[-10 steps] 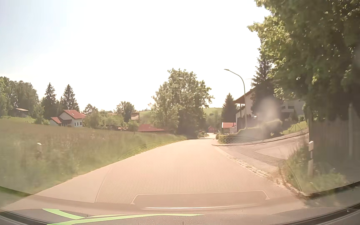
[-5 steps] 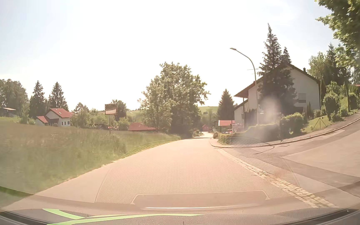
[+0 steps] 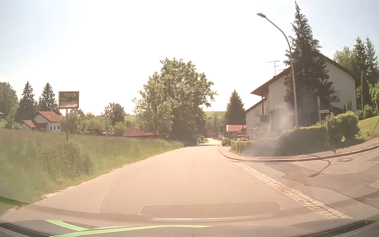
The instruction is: Follow the waypoints while adhering to traffic rules and regulations
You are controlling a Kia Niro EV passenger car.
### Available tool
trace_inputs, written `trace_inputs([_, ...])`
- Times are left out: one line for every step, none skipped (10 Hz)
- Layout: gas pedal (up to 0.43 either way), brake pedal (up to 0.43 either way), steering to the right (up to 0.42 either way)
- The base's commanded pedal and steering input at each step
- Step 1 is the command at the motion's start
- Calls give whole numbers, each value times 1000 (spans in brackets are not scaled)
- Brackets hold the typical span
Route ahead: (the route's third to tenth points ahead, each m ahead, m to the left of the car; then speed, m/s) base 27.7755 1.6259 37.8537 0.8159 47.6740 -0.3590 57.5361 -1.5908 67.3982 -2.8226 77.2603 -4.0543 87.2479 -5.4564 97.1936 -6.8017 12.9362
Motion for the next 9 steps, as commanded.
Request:
trace_inputs([0, 73, 17])
trace_inputs([0, 79, 16])
trace_inputs([0, 79, 14])
trace_inputs([0, 79, 14])
trace_inputs([0, 79, 13])
trace_inputs([0, 79, 13])
trace_inputs([0, 79, 13])
trace_inputs([0, 79, 13])
trace_inputs([0, 79, 13])
